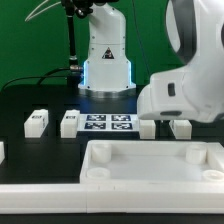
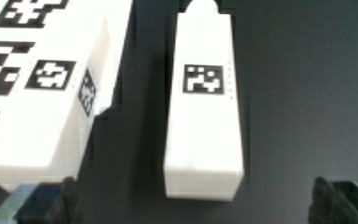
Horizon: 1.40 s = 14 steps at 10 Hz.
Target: Assemble desk
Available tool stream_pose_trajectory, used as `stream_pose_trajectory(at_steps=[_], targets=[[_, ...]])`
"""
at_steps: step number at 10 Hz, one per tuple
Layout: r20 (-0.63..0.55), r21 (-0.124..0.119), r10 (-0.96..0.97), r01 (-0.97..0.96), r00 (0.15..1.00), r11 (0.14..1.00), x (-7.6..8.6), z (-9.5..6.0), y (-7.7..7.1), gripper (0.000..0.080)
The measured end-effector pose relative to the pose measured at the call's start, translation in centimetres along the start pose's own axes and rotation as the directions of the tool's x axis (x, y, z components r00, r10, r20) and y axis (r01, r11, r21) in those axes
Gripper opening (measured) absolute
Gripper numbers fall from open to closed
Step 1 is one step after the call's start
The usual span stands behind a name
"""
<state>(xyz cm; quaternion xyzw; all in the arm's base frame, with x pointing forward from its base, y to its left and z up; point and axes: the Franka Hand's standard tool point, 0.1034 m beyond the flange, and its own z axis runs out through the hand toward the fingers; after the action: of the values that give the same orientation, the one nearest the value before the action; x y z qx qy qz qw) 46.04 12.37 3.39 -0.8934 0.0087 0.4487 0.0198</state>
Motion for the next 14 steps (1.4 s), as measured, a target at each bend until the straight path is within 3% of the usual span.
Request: stream_pose_trajectory(at_steps=[3,6,8,10,11,12,14], targets=[[-0.003,-0.001,-0.002,0.002,1.000,1.000,0.0,0.1,-0.1,0.0649],[0.052,-0.022,0.013,-0.012,0.999,1.000,-0.3,3.8,-0.5,0.0649],[0.045,-0.020,0.009,-0.008,0.999,1.000,-0.1,3.6,-0.6,0.0649],[0.046,-0.020,0.009,-0.008,0.999,1.000,-0.1,3.7,-0.6,0.0392],[0.046,-0.021,0.009,-0.008,0.999,1.000,-0.1,3.7,-0.6,0.0392],[0.046,-0.021,0.009,-0.008,0.999,1.000,-0.1,3.7,-0.6,0.0288],[0.046,-0.020,0.009,-0.008,0.999,1.000,-0.1,3.7,-0.6,0.0288]])
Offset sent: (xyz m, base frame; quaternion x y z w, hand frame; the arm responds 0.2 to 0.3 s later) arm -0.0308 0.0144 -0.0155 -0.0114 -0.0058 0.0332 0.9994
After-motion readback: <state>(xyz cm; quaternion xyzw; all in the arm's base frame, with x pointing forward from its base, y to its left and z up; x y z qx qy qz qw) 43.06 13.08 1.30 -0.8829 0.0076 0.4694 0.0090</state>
